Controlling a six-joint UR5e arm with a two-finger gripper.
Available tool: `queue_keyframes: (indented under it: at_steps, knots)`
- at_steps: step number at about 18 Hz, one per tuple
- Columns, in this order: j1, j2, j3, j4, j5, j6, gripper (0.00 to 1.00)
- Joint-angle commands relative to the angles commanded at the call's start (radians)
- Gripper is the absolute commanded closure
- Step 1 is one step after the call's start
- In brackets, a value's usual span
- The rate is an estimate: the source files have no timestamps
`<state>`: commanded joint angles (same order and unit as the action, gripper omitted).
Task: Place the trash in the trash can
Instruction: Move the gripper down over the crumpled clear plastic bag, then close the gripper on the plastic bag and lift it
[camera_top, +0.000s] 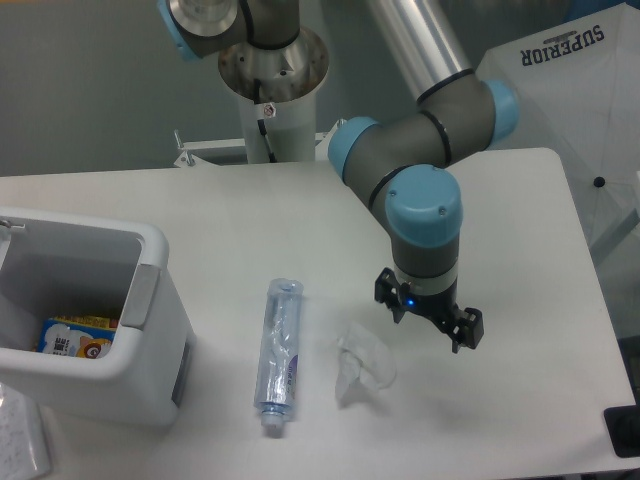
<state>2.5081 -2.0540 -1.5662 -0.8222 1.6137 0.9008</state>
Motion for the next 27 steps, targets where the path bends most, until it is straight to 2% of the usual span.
queue_keyframes:
  at_steps: [4, 9, 14, 17, 22, 23, 27]
  knots:
    - [-0.038, -0.028, 0.000, -0.003, 0.003, -0.100, 0.00]
    - [-0.095, -0.029, -0.020, -0.011, 0.000, -0.173, 0.00]
    - [-0.124, -0.043, -0.057, -0.011, 0.015, -0.180, 0.00]
    - [-0.126, -0.069, -0.058, -0.009, 0.043, -0.184, 0.00]
    - [-0.146, -0.104, -0.035, -0.005, 0.150, -0.178, 0.01]
    - [-0.146, -0.104, -0.035, -0.005, 0.152, -0.177, 0.13]
    - [-0.146, -0.103, -0.029, -0.005, 0.149, -0.187, 0.83]
